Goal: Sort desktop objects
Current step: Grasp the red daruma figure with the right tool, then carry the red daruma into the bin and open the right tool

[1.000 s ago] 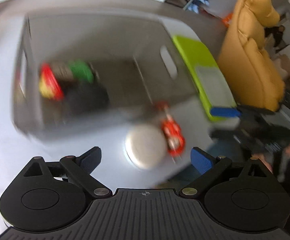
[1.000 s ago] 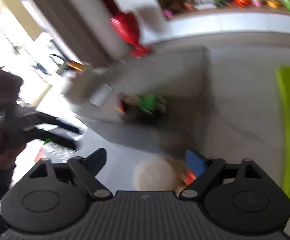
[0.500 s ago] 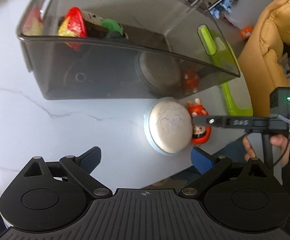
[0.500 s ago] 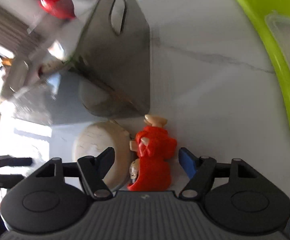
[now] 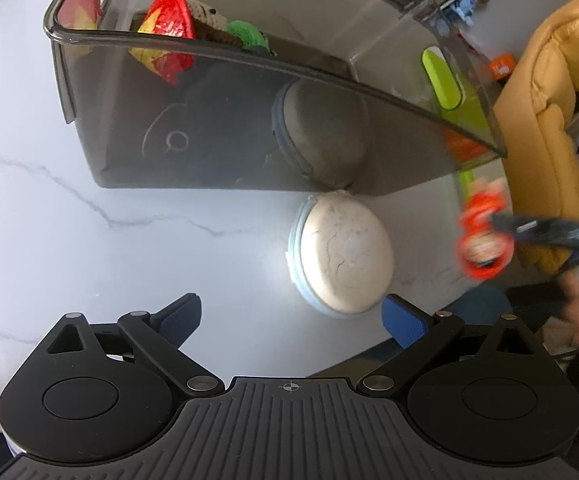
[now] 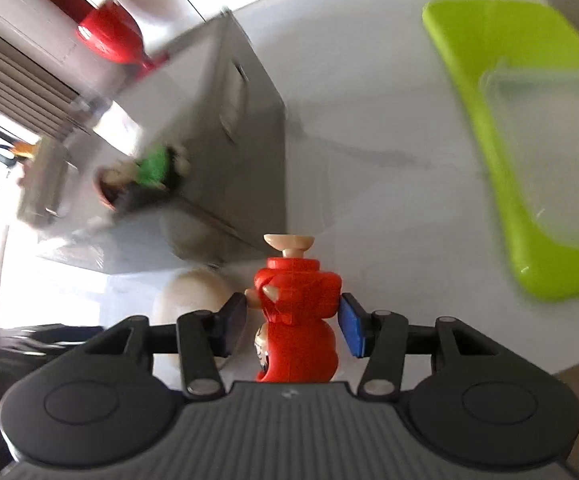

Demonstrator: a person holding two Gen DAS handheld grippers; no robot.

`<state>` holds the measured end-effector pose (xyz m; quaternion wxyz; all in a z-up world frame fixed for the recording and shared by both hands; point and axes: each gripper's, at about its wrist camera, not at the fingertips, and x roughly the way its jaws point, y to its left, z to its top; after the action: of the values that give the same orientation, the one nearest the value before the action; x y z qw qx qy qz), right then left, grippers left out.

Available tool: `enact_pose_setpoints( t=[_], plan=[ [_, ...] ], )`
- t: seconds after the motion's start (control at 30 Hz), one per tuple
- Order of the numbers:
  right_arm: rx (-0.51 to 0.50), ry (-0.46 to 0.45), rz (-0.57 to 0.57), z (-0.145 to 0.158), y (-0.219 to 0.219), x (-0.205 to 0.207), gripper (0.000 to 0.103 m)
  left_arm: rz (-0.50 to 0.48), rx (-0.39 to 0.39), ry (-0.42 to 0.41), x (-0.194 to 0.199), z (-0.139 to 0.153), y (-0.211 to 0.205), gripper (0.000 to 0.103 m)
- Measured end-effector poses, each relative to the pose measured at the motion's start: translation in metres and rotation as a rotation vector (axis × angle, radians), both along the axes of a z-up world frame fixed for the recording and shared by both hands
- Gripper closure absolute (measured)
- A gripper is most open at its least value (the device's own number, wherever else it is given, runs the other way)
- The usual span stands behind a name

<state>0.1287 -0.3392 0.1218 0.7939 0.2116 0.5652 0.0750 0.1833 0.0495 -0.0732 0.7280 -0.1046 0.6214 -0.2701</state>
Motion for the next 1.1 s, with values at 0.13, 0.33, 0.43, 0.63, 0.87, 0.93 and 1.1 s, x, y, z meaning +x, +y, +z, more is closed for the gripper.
enact_pose_setpoints(
  t=[0.13, 0.33, 0.43, 0.63, 0.87, 0.93, 1.1],
  plan=[
    [0.003, -0.143, 0.03, 0.08, 0.009, 0.009, 0.051, -0.028, 0.032, -0.012, 0.0, -0.004, -0.008, 0.003],
    [-0.109, -0.193, 0.15, 0.116, 0.086, 0.097, 0.05, -0.099, 0.103, -0.111, -0.01, 0.009, -0.024, 0.003],
    [-0.197, -0.086, 0.164, 0.078, 0.126, 0.149, 0.05, -0.14, 0.135, -0.194, -0.02, 0.024, -0.024, 0.003],
    [-0.335, 0.097, 0.148, -0.004, 0.162, 0.206, 0.05, -0.169, -0.077, -0.257, -0.02, 0.056, 0.023, 0.003],
    [-0.416, 0.12, 0.175, -0.038, 0.177, 0.219, 0.05, 0.07, -0.301, -0.289, 0.009, 0.083, 0.081, 0.0],
    [-0.41, 0.123, 0.189, -0.04, 0.176, 0.214, 0.05, 0.101, -0.333, -0.293, 0.014, 0.088, 0.086, 0.0],
    [-0.369, 0.115, 0.226, -0.035, 0.174, 0.212, 0.04, 0.118, -0.406, -0.242, 0.019, 0.086, 0.079, 0.0]
  ],
)
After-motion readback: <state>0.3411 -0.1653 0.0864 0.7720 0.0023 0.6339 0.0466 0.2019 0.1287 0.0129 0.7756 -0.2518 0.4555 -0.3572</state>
